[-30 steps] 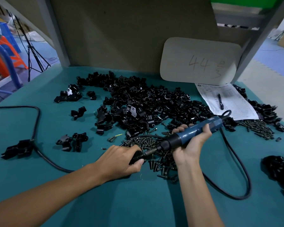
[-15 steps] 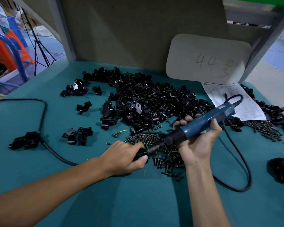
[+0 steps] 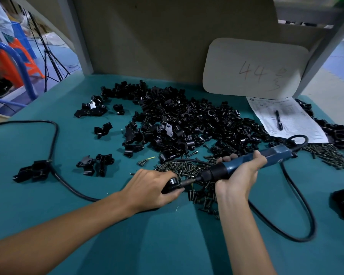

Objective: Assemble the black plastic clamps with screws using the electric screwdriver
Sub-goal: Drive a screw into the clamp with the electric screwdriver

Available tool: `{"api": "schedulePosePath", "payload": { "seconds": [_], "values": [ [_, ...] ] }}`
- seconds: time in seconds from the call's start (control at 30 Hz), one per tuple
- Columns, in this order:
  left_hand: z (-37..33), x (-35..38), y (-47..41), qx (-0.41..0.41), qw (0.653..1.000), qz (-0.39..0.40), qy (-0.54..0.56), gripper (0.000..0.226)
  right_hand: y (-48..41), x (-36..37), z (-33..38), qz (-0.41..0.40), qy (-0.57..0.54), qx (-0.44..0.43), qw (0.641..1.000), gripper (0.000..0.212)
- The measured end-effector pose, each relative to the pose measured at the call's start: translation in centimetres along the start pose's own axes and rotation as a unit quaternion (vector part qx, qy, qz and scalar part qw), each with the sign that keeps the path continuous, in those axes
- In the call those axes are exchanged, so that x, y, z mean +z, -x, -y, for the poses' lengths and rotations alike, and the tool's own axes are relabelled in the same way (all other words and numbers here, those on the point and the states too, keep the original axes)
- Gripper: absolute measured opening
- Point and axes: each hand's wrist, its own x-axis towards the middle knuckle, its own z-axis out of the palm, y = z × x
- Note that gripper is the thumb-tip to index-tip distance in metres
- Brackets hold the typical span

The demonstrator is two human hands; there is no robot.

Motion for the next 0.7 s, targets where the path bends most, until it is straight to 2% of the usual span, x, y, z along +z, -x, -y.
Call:
{"api": "schedulePosePath", "payload": {
  "seconds": [0.57, 0.7],
  "values": [
    [-0.4, -0.45, -0.19, 0.009, 0.999, -0.026, 0.017, 0.043, 0.52, 0.32, -0.17, -0.011, 0.021, 0.005, 1.0, 0.032],
    [-0.36, -0.38, -0.22, 0.004, 0.999, -0.028, 0.018, 0.044, 0.45, 0.23, -0.24, -0.009, 0.027, 0.0, 1.0, 0.037]
  ]
}}
